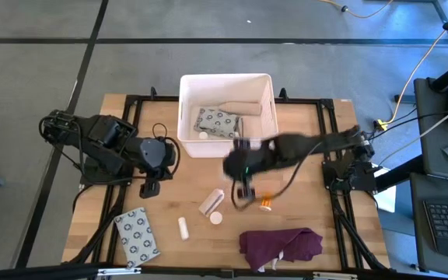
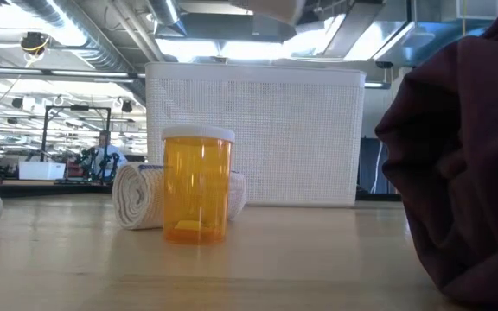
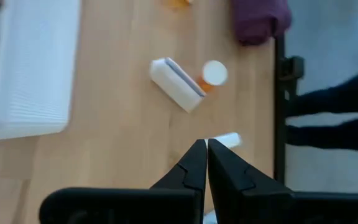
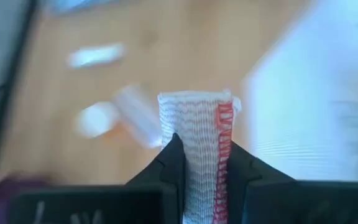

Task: Pick & place medical supplies in basket/bin
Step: Put the light brown and red bandage into the white bin

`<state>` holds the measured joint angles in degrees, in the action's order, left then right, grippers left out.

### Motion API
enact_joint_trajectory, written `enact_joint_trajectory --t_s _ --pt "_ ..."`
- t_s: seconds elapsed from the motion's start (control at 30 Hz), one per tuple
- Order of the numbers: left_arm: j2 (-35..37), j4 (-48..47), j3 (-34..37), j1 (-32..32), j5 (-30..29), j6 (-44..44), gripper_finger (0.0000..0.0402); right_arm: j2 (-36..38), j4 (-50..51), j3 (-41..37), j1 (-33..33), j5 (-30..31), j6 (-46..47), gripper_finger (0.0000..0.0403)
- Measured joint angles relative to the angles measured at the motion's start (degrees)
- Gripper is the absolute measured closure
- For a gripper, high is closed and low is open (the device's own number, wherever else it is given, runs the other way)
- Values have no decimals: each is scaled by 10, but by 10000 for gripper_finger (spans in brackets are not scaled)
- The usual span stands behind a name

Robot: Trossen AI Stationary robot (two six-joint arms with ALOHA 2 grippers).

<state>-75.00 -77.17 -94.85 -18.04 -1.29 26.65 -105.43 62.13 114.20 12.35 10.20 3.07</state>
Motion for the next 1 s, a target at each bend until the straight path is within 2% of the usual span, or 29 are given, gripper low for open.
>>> enact_joint_trajectory --t_s 0.13,0.2,0.33,0.57,0.63,0.67,0.73,0.83,1.0 --pt "0 0 0 0 -47 19 392 15 -1 31 -55 101 -23 344" --pt "0 1 0 0 -63 31 390 15 -1 38 -87 133 -35 344" --pt "0 2 0 0 -69 49 389 15 -1 15 -158 116 -134 344" --pt "0 2 0 0 -70 72 393 13 4 -112 -279 -9 -193 343" --pt "0 2 0 0 -70 72 392 13 -20 -162 -300 -15 -214 343" --pt "0 2 0 0 -70 72 391 15 -36 -182 -309 -43 -214 343" --pt "0 2 0 0 -76 71 389 21 -72 -215 -322 -60 -225 343" --pt "0 2 0 0 -89 71 389 20 -100 -246 -342 -151 -217 343" --pt "0 2 0 0 -104 48 394 15 -130 -246 -371 -236 -208 343"
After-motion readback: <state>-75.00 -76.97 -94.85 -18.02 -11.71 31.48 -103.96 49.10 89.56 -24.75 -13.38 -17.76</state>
